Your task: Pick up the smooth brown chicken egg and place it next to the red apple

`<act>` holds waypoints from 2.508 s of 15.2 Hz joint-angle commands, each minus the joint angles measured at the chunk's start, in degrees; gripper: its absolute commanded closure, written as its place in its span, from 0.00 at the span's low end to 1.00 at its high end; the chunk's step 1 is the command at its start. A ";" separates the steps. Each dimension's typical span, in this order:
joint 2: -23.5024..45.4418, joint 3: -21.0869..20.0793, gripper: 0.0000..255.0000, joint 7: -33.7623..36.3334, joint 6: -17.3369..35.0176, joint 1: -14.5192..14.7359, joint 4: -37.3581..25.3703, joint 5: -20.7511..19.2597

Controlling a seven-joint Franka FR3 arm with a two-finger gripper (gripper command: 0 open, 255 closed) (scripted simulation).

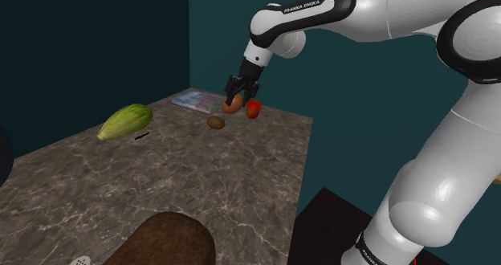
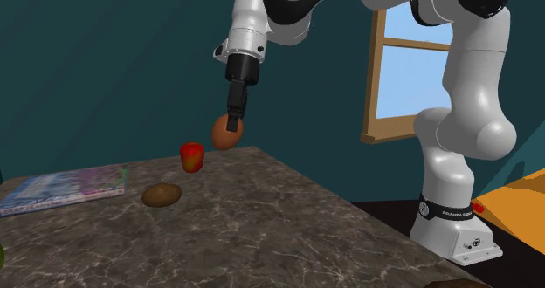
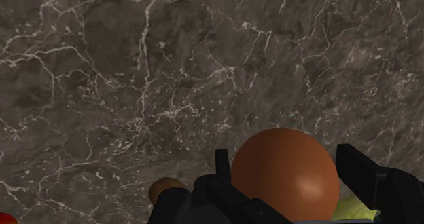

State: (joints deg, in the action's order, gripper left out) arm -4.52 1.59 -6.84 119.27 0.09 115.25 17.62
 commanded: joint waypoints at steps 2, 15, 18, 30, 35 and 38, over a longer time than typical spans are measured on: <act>3.72 2.15 1.00 -3.76 -2.01 -1.79 -4.64 0.41; 24.70 7.79 1.00 -15.74 -14.07 -10.96 -33.32 4.03; 31.41 8.23 1.00 -17.32 -18.33 -13.87 -43.49 5.07; 34.73 8.10 1.00 -20.40 -12.61 -14.67 -40.38 6.14; 35.24 7.94 1.00 -21.55 -9.31 -14.49 -37.41 6.60; 35.71 7.83 1.00 -22.24 -7.41 -14.42 -35.88 6.93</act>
State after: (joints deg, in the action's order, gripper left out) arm 31.20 9.45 -28.84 111.14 -14.39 78.67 24.44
